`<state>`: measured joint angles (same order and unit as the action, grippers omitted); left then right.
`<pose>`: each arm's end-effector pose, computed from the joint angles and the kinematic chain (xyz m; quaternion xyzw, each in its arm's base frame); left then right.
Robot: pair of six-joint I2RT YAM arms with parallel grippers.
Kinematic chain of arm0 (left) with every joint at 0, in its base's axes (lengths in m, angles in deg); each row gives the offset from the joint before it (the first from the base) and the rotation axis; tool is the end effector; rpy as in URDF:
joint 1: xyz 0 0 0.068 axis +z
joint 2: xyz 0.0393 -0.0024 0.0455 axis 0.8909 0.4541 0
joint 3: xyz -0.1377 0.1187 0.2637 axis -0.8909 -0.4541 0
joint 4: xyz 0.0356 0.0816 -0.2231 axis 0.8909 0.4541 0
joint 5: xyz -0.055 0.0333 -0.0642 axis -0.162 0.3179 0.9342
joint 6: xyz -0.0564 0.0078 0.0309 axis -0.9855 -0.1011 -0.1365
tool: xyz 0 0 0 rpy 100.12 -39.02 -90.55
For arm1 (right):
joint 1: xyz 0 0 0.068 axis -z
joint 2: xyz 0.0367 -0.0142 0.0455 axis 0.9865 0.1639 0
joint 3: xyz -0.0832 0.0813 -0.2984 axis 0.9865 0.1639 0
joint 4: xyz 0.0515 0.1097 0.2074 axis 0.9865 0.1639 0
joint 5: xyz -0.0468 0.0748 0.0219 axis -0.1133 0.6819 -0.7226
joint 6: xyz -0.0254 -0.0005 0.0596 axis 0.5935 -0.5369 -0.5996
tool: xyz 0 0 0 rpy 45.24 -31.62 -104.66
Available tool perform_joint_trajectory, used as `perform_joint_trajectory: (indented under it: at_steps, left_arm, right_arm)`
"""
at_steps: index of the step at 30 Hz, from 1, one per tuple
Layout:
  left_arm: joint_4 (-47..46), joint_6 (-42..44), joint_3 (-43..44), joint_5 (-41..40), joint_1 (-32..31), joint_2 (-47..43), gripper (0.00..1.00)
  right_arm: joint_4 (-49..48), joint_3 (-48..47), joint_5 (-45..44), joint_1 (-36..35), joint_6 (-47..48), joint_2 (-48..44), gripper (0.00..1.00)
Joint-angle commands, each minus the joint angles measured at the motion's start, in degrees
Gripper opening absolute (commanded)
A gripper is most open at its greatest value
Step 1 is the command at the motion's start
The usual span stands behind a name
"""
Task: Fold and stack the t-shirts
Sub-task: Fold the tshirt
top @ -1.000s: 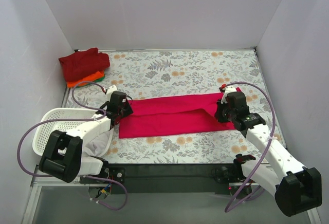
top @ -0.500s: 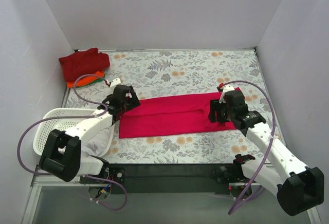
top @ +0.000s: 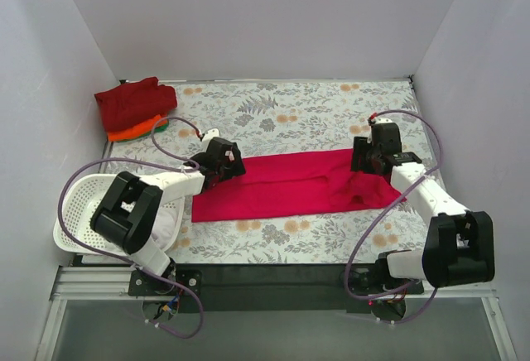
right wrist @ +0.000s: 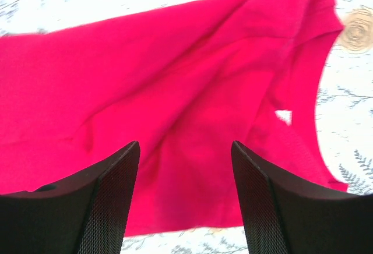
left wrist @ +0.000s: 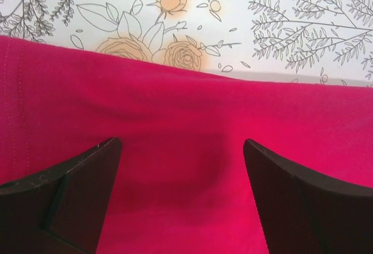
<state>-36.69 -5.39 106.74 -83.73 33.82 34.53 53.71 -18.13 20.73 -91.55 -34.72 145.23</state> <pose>0.2727 -0.1360 0.2100 -0.4093 0.8374 -0.1854 0.3112 0.2379 0.0380 0.2797 0.0316 0.9194 0.0019 0.3921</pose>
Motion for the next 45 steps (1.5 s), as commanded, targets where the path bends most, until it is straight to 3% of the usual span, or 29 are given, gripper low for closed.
perform_joint_trajectory:
  at_steps: [1, 10, 25, 40, 45]
  left_arm:
    - [-1.05, 0.84, 0.58, -2.40, 0.08, 1.44, 0.80]
    - [-2.02, 1.19, 0.67, -1.61, 2.36, 5.48, 0.82]
    - [-2.02, 1.37, 0.40, -1.17, 3.59, 6.80, 0.82]
    - [-1.58, 1.63, 0.40, -1.00, 4.73, 7.59, 0.82]
    - [-1.40, 1.46, 0.67, -0.30, 6.31, 9.26, 0.82]
  right_arm:
    - [-4.39, -4.10, 0.92, 4.03, 0.90, 2.89, 0.57]
    - [-6.51, -8.49, 3.48, 12.82, 1.69, 12.56, 0.53]
    - [-10.90, -8.85, 7.52, 16.17, 2.57, 19.33, 0.44]
    - [-12.57, -8.76, 7.17, 16.78, 3.01, 21.45, 0.17]
    - [-12.31, -9.02, 4.53, 17.05, 3.71, 19.07, 0.02]
